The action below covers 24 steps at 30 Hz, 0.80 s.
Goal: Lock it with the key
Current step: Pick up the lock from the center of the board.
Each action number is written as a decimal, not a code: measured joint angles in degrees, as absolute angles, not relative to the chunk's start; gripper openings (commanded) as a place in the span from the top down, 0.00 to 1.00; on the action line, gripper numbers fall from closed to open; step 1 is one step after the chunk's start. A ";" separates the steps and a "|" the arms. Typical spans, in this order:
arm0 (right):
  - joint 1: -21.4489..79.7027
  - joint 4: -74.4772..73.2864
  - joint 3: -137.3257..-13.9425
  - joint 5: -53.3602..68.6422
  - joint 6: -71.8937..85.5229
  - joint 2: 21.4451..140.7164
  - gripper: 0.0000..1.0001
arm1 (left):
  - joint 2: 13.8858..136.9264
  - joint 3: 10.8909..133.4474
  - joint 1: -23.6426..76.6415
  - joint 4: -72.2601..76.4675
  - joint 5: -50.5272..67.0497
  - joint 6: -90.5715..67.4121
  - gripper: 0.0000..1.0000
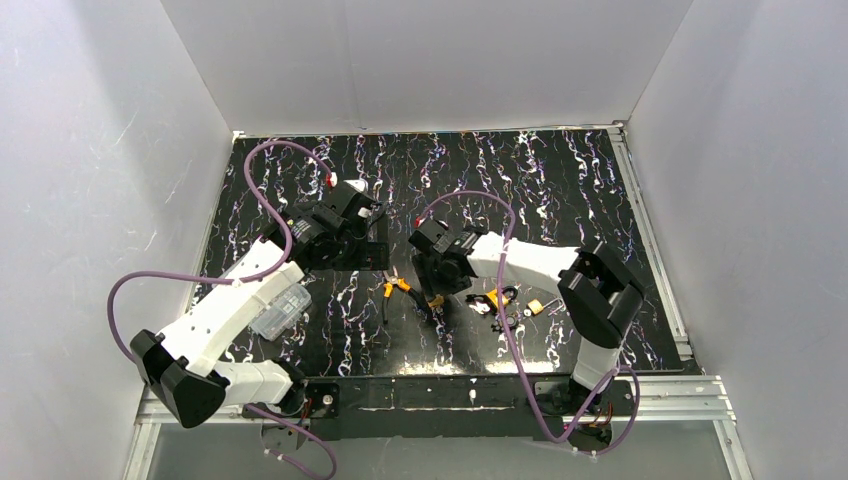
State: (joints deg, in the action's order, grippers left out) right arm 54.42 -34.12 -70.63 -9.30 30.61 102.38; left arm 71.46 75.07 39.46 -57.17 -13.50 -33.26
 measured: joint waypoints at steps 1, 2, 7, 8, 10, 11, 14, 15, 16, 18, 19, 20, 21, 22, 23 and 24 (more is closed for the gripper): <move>54.57 -33.93 -70.72 -9.28 30.57 102.79 0.35 | 71.48 75.07 39.46 -57.26 -13.50 -33.26 0.00; 54.80 -33.63 -70.78 -9.30 30.50 103.36 0.35 | 71.48 75.07 39.46 -57.34 -13.52 -33.26 0.00; 56.08 -32.84 -71.26 -9.55 30.33 106.32 0.35 | 71.61 75.07 39.46 -57.47 -13.54 -33.23 0.01; 56.35 -32.84 -71.26 -9.56 30.33 106.41 0.35 | 71.70 75.07 39.46 -57.49 -13.56 -33.23 0.00; 56.89 -32.89 -71.54 -10.30 30.37 106.63 0.35 | 71.95 75.07 39.46 -57.51 -13.56 -33.23 0.01; 57.09 -32.86 -71.59 -10.62 30.45 106.67 0.36 | 72.07 75.07 39.46 -57.52 -13.56 -33.23 0.00; 57.49 -32.88 -71.59 -11.75 30.87 106.89 0.44 | 72.35 75.07 39.46 -57.49 -13.56 -33.28 0.01; 57.56 -32.86 -71.57 -12.16 31.06 106.89 0.49 | 72.42 75.07 39.46 -57.49 -13.56 -33.30 0.00; 57.56 -32.80 -71.53 -12.55 31.11 106.89 0.54 | 72.44 75.07 39.46 -57.47 -13.56 -33.38 0.00; 57.54 -32.59 -71.36 -13.47 31.20 106.89 0.67 | 72.44 75.07 39.46 -57.45 -13.54 -33.55 0.00; 57.54 -32.40 -71.19 -13.96 31.24 106.81 0.73 | 72.44 75.07 39.46 -57.41 -13.54 -33.66 0.00; 57.54 -31.86 -70.78 -14.48 31.24 106.50 0.78 | 72.44 75.07 39.44 -57.33 -13.48 -33.71 0.01; 57.54 -31.03 -69.92 -14.99 31.14 105.93 0.82 | 72.44 75.03 39.44 -57.10 -13.33 -33.81 0.01; 57.54 -30.43 -69.05 -15.23 30.99 105.28 0.85 | 72.44 74.98 39.44 -56.84 -13.08 -33.90 0.00; 57.52 -29.69 -67.77 -15.51 30.76 104.33 0.88 | 72.44 74.90 39.38 -56.50 -12.76 -33.97 0.00; 57.50 -29.42 -66.36 -15.64 30.33 103.08 0.90 | 72.44 74.74 39.21 -55.95 -12.40 -34.05 0.00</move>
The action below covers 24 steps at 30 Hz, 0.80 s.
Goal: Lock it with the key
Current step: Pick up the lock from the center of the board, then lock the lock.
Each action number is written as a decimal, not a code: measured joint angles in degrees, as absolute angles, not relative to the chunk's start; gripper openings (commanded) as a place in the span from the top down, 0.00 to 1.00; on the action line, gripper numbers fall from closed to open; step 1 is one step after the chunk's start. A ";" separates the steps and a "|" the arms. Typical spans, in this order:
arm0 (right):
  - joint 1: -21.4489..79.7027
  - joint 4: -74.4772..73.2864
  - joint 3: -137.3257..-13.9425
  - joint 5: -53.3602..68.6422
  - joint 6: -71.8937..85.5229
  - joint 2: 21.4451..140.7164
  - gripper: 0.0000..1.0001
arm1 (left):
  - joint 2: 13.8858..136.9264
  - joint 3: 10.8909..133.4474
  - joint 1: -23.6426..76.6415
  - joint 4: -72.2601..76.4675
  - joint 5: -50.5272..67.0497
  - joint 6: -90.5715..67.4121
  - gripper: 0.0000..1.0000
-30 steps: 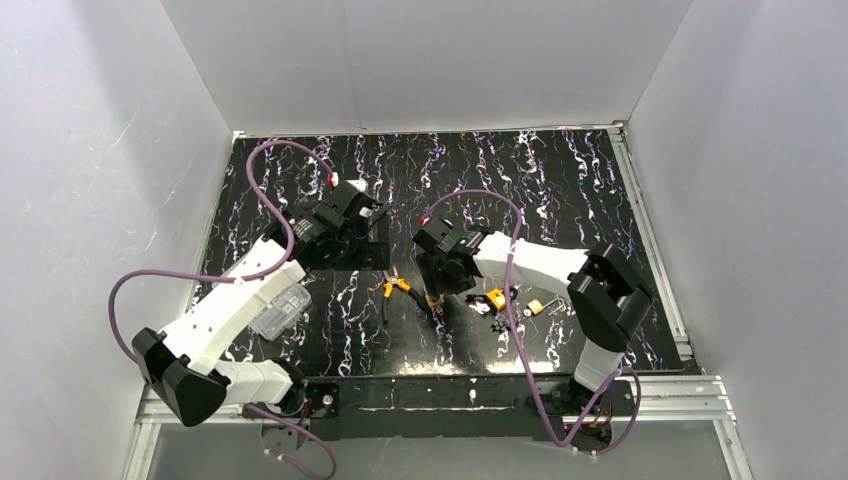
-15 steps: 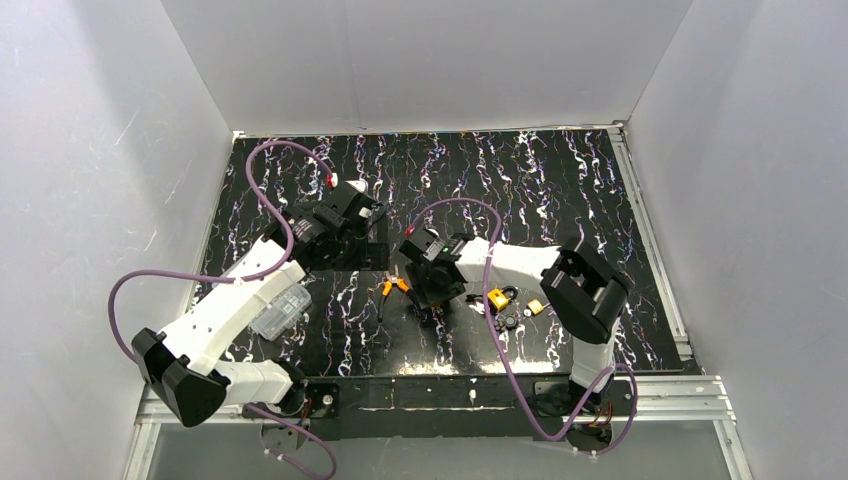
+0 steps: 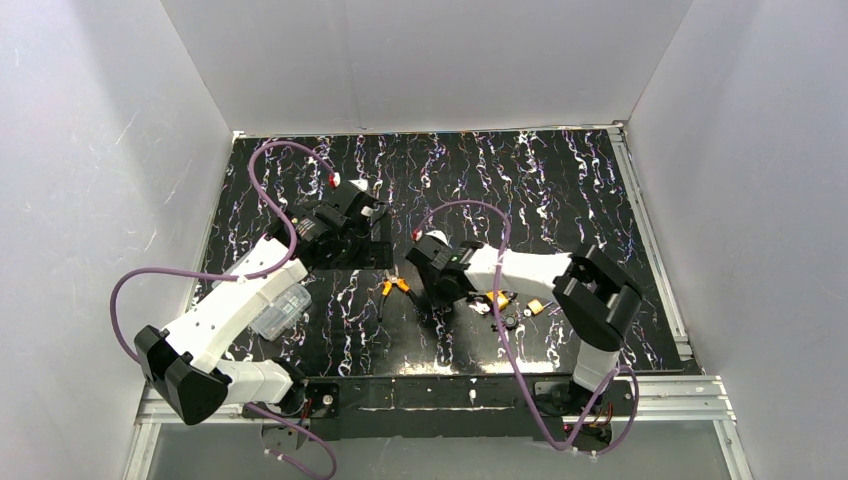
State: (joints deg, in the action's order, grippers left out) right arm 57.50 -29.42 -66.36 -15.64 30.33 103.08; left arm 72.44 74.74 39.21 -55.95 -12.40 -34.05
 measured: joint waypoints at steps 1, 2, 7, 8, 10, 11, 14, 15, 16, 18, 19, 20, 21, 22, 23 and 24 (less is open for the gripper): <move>57.49 -29.40 -65.21 -15.73 29.87 101.75 0.91 | 72.44 74.68 39.11 -55.57 -11.94 -34.08 0.00; 57.49 -29.41 -64.39 -15.73 29.56 100.49 0.93 | 72.44 74.66 39.09 -55.27 -11.51 -34.09 0.01; 57.45 -29.59 -62.76 -14.51 26.47 89.59 0.94 | 72.44 74.65 38.24 -53.08 -8.14 -33.41 0.01; 57.45 -29.49 -62.74 -13.80 25.67 86.64 0.94 | 72.43 74.65 37.89 -52.43 -6.94 -33.07 0.00; 57.43 -29.27 -62.76 -11.97 24.03 80.89 0.94 | 72.36 74.65 37.17 -51.20 -3.81 -32.27 0.00; 57.43 -29.13 -62.76 -10.66 23.06 77.67 0.94 | 72.22 74.65 36.75 -50.37 -1.70 -31.75 0.00; 57.43 -28.72 -62.78 -7.07 20.41 69.42 0.94 | 71.57 75.09 35.81 -48.32 4.91 -30.17 0.03; 57.43 -28.73 -62.78 -6.04 19.51 67.09 0.94 | 71.42 75.59 35.66 -47.91 7.13 -29.71 0.06; 57.43 -28.80 -62.80 -5.20 18.74 65.16 0.94 | 71.38 76.36 35.59 -47.57 9.45 -29.38 0.10; 57.45 -29.30 -62.97 -3.84 17.28 62.22 0.94 | 71.34 78.18 35.57 -46.34 14.06 -28.98 0.18; 57.45 -29.68 -63.12 -3.40 16.70 61.39 0.94 | 71.28 78.87 35.57 -45.64 16.08 -29.00 0.21; 57.45 -30.11 -63.32 -3.03 16.18 60.82 0.94 | 71.14 79.35 35.57 -44.89 18.18 -29.03 0.24; 57.45 -30.46 -63.52 -2.81 15.72 60.50 0.95 | 70.95 79.63 35.57 -44.24 20.14 -29.20 0.28; 57.45 -30.95 -63.86 -2.66 15.20 60.38 0.95 | 70.74 79.76 35.57 -43.58 22.03 -29.43 0.32; 57.45 -31.40 -64.16 -2.58 14.79 60.36 0.95 | 70.56 79.85 35.57 -43.02 24.08 -29.76 0.36; 57.45 -31.87 -64.43 -2.52 14.48 60.37 0.95 | 70.49 79.89 35.57 -42.51 25.94 -30.15 0.39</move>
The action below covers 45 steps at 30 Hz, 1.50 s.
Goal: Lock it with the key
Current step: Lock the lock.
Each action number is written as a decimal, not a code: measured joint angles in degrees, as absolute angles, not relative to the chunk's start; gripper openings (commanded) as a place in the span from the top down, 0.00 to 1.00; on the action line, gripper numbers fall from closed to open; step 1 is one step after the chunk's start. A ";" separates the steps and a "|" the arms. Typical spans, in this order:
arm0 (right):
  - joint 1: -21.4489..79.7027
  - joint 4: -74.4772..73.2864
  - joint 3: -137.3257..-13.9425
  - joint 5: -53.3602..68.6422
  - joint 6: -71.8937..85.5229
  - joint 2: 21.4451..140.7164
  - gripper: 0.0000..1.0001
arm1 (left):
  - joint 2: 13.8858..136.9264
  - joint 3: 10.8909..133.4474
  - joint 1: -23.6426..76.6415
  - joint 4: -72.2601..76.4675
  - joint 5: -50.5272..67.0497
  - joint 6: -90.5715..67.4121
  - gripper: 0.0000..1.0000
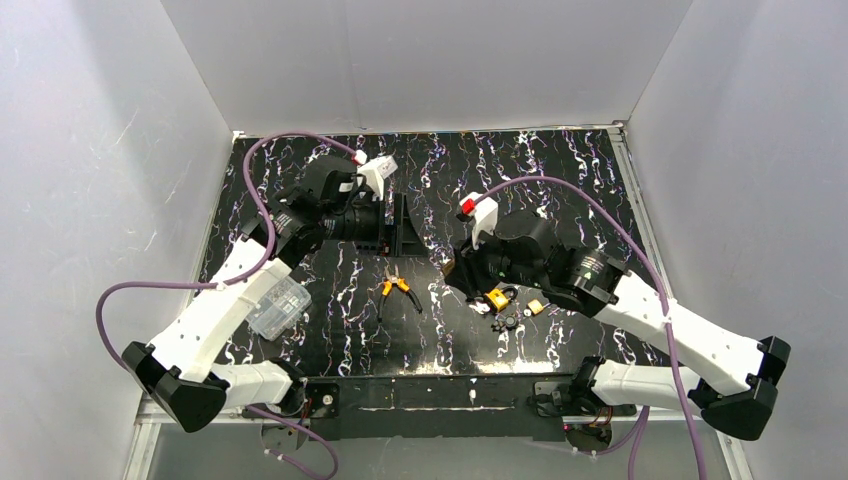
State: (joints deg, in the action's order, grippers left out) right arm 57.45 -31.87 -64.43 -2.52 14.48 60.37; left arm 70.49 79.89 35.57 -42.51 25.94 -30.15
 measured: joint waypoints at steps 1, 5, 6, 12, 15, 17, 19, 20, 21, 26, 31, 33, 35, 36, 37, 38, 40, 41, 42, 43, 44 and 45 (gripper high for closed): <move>57.45 -32.52 -64.80 -2.41 14.16 60.38 0.95 | 70.48 79.96 35.57 -42.13 27.48 -30.53 0.41; 57.64 -33.89 -66.11 -2.34 13.14 60.37 0.96 | 70.58 79.99 35.57 -41.82 31.50 -31.54 0.50; 57.79 -34.16 -66.53 -2.36 12.98 60.38 0.96 | 70.69 79.99 35.57 -41.81 32.19 -31.80 0.52; 59.36 -34.80 -69.24 -2.42 11.67 61.06 0.96 | 72.19 79.93 35.57 -41.32 34.53 -33.41 0.56; 60.34 -34.92 -69.67 -2.63 11.30 61.72 0.96 | 72.95 79.63 35.57 -40.55 35.13 -34.10 0.58; 60.80 -35.38 -69.72 -2.80 11.02 62.19 0.97 | 73.16 79.29 35.57 -40.32 35.35 -34.47 0.60; 61.26 -36.19 -69.92 -2.99 10.71 62.82 0.97 | 73.33 79.18 35.57 -40.26 35.49 -34.72 0.62; 61.46 -36.44 -70.05 -3.10 10.55 63.11 0.97 | 73.40 79.16 35.57 -40.17 35.58 -34.84 0.63; 61.63 -36.51 -70.10 -3.20 10.43 63.31 0.97 | 73.44 79.12 35.57 -40.05 35.62 -34.94 0.64; 62.25 -37.24 -71.07 -3.58 10.18 63.51 0.97 | 73.78 78.18 35.57 -39.51 35.86 -35.23 0.69; 62.90 -37.27 -72.27 -3.76 10.05 63.59 0.98 | 74.46 77.60 35.57 -39.41 36.26 -35.50 0.74; 63.20 -37.29 -72.43 -3.90 10.04 63.81 0.98 | 74.76 77.56 35.57 -39.35 36.50 -35.71 0.80; 63.46 -37.46 -72.54 -4.13 10.02 64.09 0.98 | 74.90 77.46 35.57 -39.31 36.59 -35.82 0.85; 63.49 -37.56 -72.55 -4.30 10.02 64.15 0.98 | 74.99 77.43 35.52 -39.36 36.61 -35.87 0.87; 63.50 -37.61 -72.55 -4.51 10.02 64.16 0.98 | 75.10 77.40 35.44 -39.42 36.64 -35.89 0.89; 63.49 -37.64 -72.55 -4.73 10.02 64.16 0.98 | 75.26 77.37 35.41 -39.44 36.68 -35.87 0.90; 63.47 -37.75 -72.55 -5.03 10.02 64.16 0.97 | 75.51 77.29 35.37 -39.48 36.79 -35.72 0.89; 63.45 -37.82 -72.55 -5.02 10.02 64.15 0.97 | 75.59 77.28 35.35 -39.48 36.93 -35.65 0.84; 63.42 -37.88 -72.55 -4.93 10.02 64.13 0.97 | 75.61 77.27 35.35 -39.46 37.09 -35.49 0.76; 63.40 -37.97 -72.55 -4.67 10.02 64.11 0.97 | 75.61 77.25 35.36 -39.42 37.40 -35.27 0.70; 63.41 -37.99 -72.55 -4.15 10.01 64.09 0.97 | 75.60 77.25 35.38 -39.26 37.85 -34.91 0.65; 63.44 -37.95 -72.55 -3.45 9.97 64.08 0.97 | 75.59 77.25 35.40 -39.03 38.27 -34.37 0.61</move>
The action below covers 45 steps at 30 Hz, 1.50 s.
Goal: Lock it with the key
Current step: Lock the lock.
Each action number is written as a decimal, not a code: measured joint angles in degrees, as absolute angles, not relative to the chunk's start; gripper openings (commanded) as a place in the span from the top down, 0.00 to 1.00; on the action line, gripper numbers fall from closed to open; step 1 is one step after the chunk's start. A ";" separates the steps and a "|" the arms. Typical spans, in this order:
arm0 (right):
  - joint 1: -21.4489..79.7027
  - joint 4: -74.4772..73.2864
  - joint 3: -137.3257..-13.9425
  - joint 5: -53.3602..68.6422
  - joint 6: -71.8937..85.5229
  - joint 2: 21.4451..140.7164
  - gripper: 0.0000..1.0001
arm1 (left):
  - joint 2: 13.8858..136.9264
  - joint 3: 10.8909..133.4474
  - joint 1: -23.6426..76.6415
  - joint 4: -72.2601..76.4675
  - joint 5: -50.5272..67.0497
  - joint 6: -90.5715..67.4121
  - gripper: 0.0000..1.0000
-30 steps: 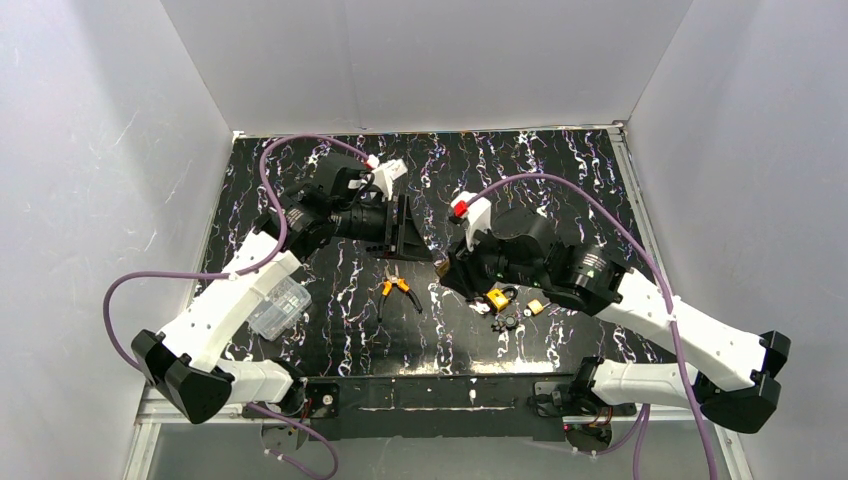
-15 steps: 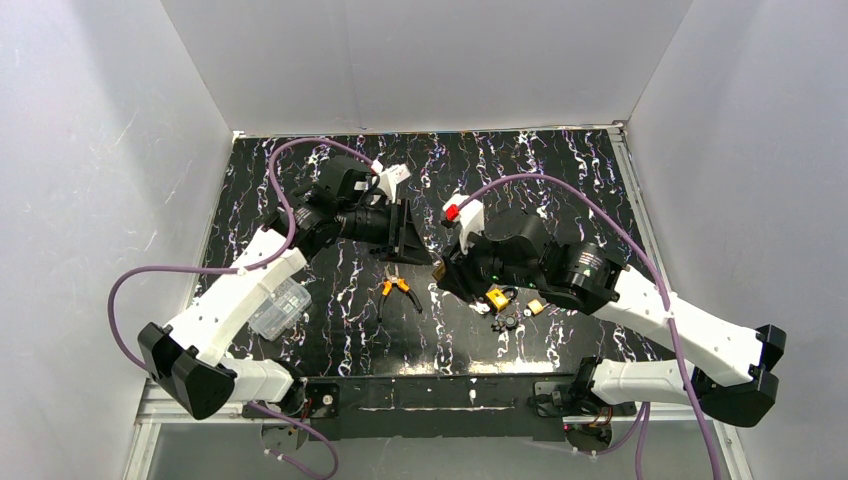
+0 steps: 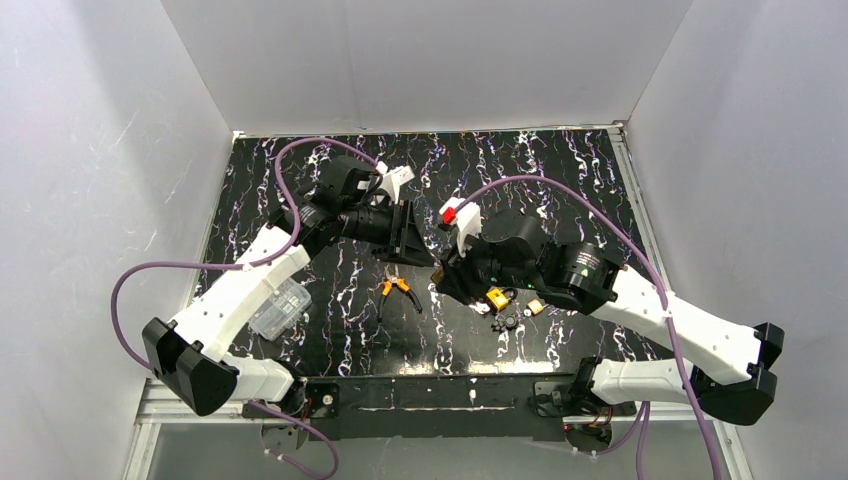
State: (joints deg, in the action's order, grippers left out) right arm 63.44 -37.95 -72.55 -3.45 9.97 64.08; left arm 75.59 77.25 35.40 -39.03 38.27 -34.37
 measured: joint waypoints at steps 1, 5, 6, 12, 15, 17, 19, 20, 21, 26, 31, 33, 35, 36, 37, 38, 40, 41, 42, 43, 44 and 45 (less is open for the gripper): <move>63.47 -37.96 -72.55 -2.71 9.91 64.09 0.97 | 75.55 77.25 35.46 -38.92 38.64 -33.72 0.59; 63.22 -38.01 -72.59 0.94 9.82 63.73 0.97 | 74.46 77.23 35.54 -38.84 39.76 -31.35 0.64; 63.22 -38.04 -72.69 1.82 9.82 63.67 0.97 | 74.02 77.23 35.57 -38.68 40.07 -30.85 0.64; 63.11 -38.25 -74.34 6.08 9.85 63.04 0.97 | 71.11 77.23 35.71 -38.08 41.31 -27.97 0.61; 63.04 -38.63 -75.17 8.25 9.90 62.47 0.97 | 69.62 77.23 35.76 -38.00 41.60 -26.37 0.59; 63.02 -38.88 -75.59 9.15 9.94 62.25 0.97 | 68.39 77.25 35.81 -37.98 42.10 -25.19 0.58; 63.02 -39.04 -76.05 10.22 10.04 62.07 0.97 | 67.02 77.25 35.81 -37.58 43.49 -24.08 0.58; 63.02 -39.06 -76.33 10.74 10.11 61.97 0.97 | 66.61 77.27 35.81 -37.39 44.04 -23.84 0.59; 63.02 -39.06 -76.61 11.26 10.18 61.86 0.97 | 66.24 77.29 35.81 -37.21 44.57 -23.64 0.59; 62.95 -39.21 -77.69 12.81 10.40 61.50 0.97 | 64.12 77.32 35.80 -36.00 47.65 -22.81 0.63; 62.67 -39.00 -79.17 14.61 10.73 61.17 0.97 | 62.82 77.32 35.94 -35.56 49.78 -22.63 0.70; 62.62 -38.87 -79.41 15.05 10.82 61.17 0.97 | 62.55 77.32 36.18 -35.39 50.46 -22.64 0.73; 62.59 -38.88 -79.52 15.22 10.94 61.23 0.97 | 62.25 77.32 36.45 -35.21 50.76 -22.65 0.76; 62.59 -38.89 -79.60 15.27 11.00 61.28 0.97 | 62.11 77.32 36.56 -35.13 50.88 -22.66 0.78; 62.59 -38.88 -79.77 15.30 11.05 61.42 0.97 | 62.02 77.32 36.56 -35.11 50.91 -22.68 0.78; 62.59 -38.98 -80.09 15.48 11.10 61.63 0.97 | 61.78 77.32 36.58 -35.09 50.87 -22.74 0.80; 62.59 -38.89 -80.80 15.84 11.16 62.23 0.97 | 61.40 77.32 36.60 -34.98 50.68 -22.98 0.83; 62.59 -38.87 -81.04 16.06 11.16 62.48 0.97 | 61.19 77.32 36.60 -34.94 50.39 -23.03 0.84; 62.59 -38.91 -81.23 16.29 11.16 62.69 0.97 | 61.10 77.32 36.60 -34.96 50.13 -23.12 0.85; 62.59 -38.85 -81.27 16.52 11.16 62.84 0.97 | 61.06 77.32 36.60 -34.96 49.88 -23.16 0.85; 62.59 -38.89 -81.28 16.68 11.18 62.92 0.97 | 61.04 77.32 36.60 -35.00 49.60 -23.18 0.86; 62.59 -38.89 -81.29 16.78 11.16 63.01 0.97 | 61.05 77.32 36.60 -35.02 49.29 -23.18 0.88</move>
State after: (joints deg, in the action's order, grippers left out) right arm 62.59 -38.89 -81.29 16.78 11.16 63.01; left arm 61.05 77.32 36.60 -35.02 49.29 -23.18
